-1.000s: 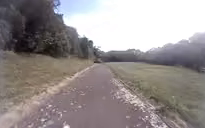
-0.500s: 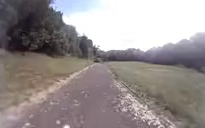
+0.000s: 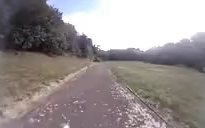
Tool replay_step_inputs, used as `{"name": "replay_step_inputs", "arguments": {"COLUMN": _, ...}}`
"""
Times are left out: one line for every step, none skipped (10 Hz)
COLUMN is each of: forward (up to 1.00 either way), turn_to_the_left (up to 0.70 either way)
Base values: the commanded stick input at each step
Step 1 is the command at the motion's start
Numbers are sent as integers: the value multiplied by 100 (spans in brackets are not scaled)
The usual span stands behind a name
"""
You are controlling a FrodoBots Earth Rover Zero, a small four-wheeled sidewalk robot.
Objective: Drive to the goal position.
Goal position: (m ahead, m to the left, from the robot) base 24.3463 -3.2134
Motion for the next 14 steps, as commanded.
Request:
{"name": "replay_step_inputs", "arguments": {"forward": 100, "turn_to_the_left": 25}}
{"name": "replay_step_inputs", "arguments": {"forward": 100, "turn_to_the_left": 33}}
{"name": "replay_step_inputs", "arguments": {"forward": 100, "turn_to_the_left": 37}}
{"name": "replay_step_inputs", "arguments": {"forward": 100, "turn_to_the_left": 18}}
{"name": "replay_step_inputs", "arguments": {"forward": 100, "turn_to_the_left": 0}}
{"name": "replay_step_inputs", "arguments": {"forward": 100, "turn_to_the_left": 0}}
{"name": "replay_step_inputs", "arguments": {"forward": 100, "turn_to_the_left": 0}}
{"name": "replay_step_inputs", "arguments": {"forward": 100, "turn_to_the_left": 0}}
{"name": "replay_step_inputs", "arguments": {"forward": 100, "turn_to_the_left": 0}}
{"name": "replay_step_inputs", "arguments": {"forward": 100, "turn_to_the_left": 1}}
{"name": "replay_step_inputs", "arguments": {"forward": 100, "turn_to_the_left": 1}}
{"name": "replay_step_inputs", "arguments": {"forward": 100, "turn_to_the_left": 4}}
{"name": "replay_step_inputs", "arguments": {"forward": 100, "turn_to_the_left": 4}}
{"name": "replay_step_inputs", "arguments": {"forward": 100, "turn_to_the_left": 7}}
